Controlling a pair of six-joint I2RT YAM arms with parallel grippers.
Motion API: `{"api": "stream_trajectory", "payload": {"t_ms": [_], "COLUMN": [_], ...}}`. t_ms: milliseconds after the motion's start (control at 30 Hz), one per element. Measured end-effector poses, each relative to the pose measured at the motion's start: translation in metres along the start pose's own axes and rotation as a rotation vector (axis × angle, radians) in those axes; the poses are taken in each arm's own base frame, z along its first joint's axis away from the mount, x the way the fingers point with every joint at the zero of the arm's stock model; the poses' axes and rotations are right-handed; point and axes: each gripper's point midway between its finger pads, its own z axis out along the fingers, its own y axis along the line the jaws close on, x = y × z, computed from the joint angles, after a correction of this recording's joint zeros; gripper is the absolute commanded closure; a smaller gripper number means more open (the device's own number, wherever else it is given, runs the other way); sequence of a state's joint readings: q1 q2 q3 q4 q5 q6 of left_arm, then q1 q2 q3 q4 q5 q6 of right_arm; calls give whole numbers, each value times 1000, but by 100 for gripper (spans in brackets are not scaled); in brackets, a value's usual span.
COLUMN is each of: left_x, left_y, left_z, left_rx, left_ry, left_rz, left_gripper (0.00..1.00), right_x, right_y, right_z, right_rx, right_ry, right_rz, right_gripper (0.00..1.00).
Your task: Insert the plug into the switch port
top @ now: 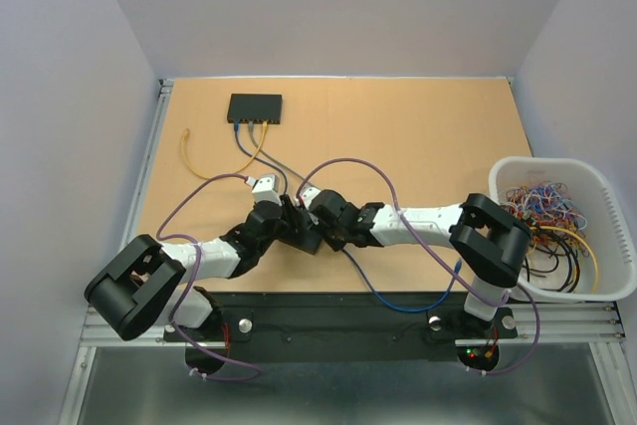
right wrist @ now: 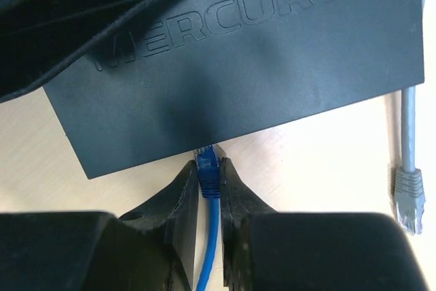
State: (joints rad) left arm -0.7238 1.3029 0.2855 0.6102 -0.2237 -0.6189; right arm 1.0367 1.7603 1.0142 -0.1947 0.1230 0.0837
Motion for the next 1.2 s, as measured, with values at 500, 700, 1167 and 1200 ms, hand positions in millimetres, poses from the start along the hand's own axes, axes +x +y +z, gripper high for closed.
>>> {"api": "stream_trajectory", "payload": {"t_ms": [500,700,1167,1200], "left_x": [4,5,5,5], "left_y": [-2,-2,-1,-1], "left_z": [-4,-3,-1,-1], "left_rx": [11,-5,-46,-45], "left_ry": [-4,-18,-55,-55], "left_rz": [32,49,-9,-10], "left_gripper": [50,50,50,50], "right_x": [1,1,-3,-3], "right_y": [4,5,6,6], "right_z": [-2,-2,-3,-3], "right_rx": [-126,-147,-169,-168], "right_ry": [50,113,135,135], "right_rz": [-100,-119,-115,-113], "right_gripper": [100,100,99,100]}}
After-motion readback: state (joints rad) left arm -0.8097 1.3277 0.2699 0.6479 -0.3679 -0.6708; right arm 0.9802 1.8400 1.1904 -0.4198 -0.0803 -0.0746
